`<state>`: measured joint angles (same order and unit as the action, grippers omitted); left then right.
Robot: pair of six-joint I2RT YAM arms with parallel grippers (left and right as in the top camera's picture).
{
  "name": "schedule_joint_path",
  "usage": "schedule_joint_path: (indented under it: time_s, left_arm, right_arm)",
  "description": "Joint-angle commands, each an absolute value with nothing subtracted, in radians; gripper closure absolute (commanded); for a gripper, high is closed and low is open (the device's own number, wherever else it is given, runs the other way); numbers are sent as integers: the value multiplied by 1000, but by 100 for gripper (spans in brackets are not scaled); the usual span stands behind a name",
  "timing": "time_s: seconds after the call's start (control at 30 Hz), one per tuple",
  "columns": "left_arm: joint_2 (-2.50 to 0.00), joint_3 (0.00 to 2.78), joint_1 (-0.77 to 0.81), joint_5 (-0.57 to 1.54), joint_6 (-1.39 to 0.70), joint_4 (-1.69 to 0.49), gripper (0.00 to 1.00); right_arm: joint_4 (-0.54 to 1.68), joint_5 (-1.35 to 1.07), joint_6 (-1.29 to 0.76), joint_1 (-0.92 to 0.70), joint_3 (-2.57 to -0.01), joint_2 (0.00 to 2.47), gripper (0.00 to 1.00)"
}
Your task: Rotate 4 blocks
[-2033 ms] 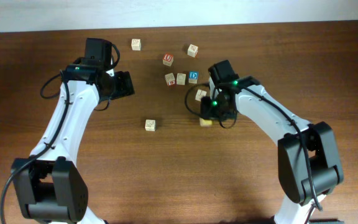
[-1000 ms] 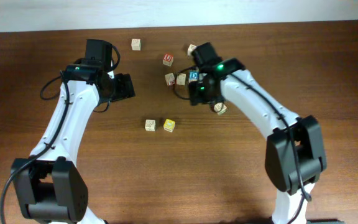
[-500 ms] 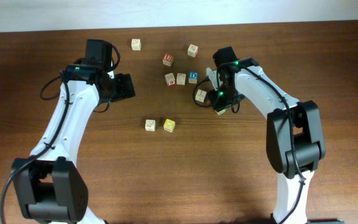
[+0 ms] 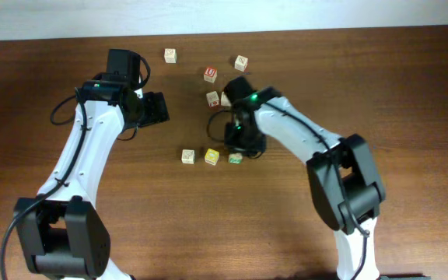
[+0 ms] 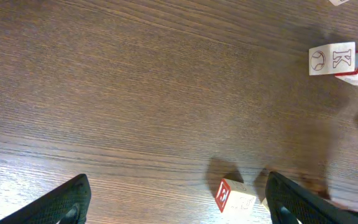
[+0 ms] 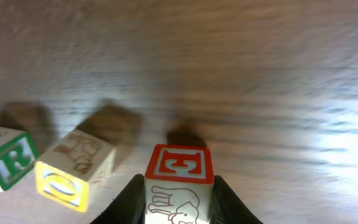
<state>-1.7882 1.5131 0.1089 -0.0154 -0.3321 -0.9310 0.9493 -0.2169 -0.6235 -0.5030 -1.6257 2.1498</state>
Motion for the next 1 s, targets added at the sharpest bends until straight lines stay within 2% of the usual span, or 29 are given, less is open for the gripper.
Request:
schedule_joint_path:
  time_s: [0.0, 0.03, 0.1, 0.17, 0.33, 0.4, 0.5, 0.67, 0.8, 0.97]
  left_arm:
    - [-1785, 1524, 104, -23, -320, -929, 12]
    - [-1785, 1524, 104, -23, -320, -929, 11]
    - [-1785, 1524, 104, -23, -320, -929, 11]
    - [-1785, 1524, 104, -23, -320, -929, 10]
    - [-1785, 1524, 104, -27, -320, -928, 9]
    - [-1785, 1524, 104, -27, -320, -922, 9]
    - [-1785, 1524, 104, -27, -320, -910, 9]
    - [-1785, 1524, 104, -27, -320, -903, 9]
    - [-1785, 1524, 104, -27, -320, -902, 9]
    - [-1785, 1524, 104, -27, -320, -903, 10]
  right_arm:
    - [924, -161, -694, -525, -1620, 2165, 73]
    - [922, -162, -694, -527, -1619, 2165, 72]
    - [918, -181, -693, -527, -1620, 2165, 60]
    - [920, -188, -687, -530, -1620, 2165, 53]
    - [986, -193, -588, -489, -1679, 2147, 50]
    - [1008, -134, -485, -450, -1746, 2146, 47]
    - [950, -22, -490, -390, -1762, 2152, 42]
    - [823, -8, -611, -380, -1761, 2197, 42]
    - [797, -14, -611, -381, -1761, 2243, 43]
    - [807, -15, -611, -381, -1762, 2247, 68]
